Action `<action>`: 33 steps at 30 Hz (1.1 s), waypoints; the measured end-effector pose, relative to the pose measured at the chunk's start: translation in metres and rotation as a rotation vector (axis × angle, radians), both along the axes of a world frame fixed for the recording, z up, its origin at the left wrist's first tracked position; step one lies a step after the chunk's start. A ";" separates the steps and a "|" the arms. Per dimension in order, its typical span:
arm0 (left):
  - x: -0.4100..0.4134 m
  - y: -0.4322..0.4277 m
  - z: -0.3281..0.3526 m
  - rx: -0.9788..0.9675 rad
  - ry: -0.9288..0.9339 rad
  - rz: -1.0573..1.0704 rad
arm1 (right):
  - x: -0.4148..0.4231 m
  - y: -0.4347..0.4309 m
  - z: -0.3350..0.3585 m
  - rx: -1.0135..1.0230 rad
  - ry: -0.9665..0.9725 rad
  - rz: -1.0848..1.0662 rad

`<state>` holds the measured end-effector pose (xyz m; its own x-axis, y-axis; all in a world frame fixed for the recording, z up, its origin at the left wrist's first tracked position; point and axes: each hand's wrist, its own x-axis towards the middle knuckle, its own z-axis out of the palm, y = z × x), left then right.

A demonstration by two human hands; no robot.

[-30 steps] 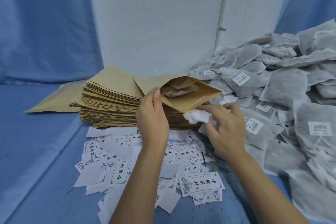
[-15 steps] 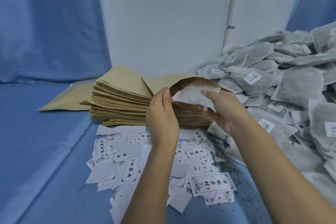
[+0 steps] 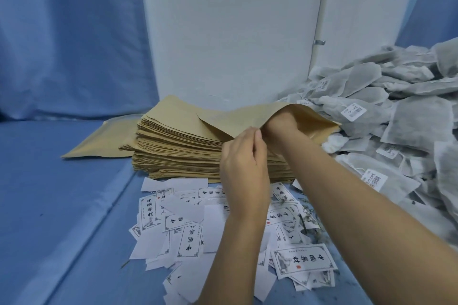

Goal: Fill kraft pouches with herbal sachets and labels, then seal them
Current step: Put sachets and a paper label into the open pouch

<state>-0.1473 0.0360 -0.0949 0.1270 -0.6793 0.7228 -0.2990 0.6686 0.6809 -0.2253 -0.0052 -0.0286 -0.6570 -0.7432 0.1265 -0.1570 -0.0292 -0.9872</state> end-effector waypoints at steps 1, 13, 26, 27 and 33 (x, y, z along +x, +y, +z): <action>0.001 -0.002 0.000 0.020 0.020 0.000 | -0.002 0.002 -0.001 0.029 -0.007 0.065; 0.005 -0.006 -0.003 0.049 0.023 -0.044 | -0.005 0.022 -0.011 0.053 0.057 0.172; 0.019 -0.009 0.011 0.103 0.146 -0.100 | -0.009 0.014 -0.026 0.029 0.385 0.065; 0.022 -0.011 0.013 0.122 0.190 -0.098 | -0.005 0.022 -0.028 -0.084 0.421 0.010; 0.047 -0.024 0.018 0.232 0.148 -0.138 | 0.011 0.068 -0.053 -0.276 0.593 0.374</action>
<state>-0.0999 0.0117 -0.0771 0.1145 -0.8422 0.5268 -0.1021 0.5175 0.8496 -0.2144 0.0630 -0.0813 -0.1315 -0.7936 0.5941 -0.5909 -0.4185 -0.6897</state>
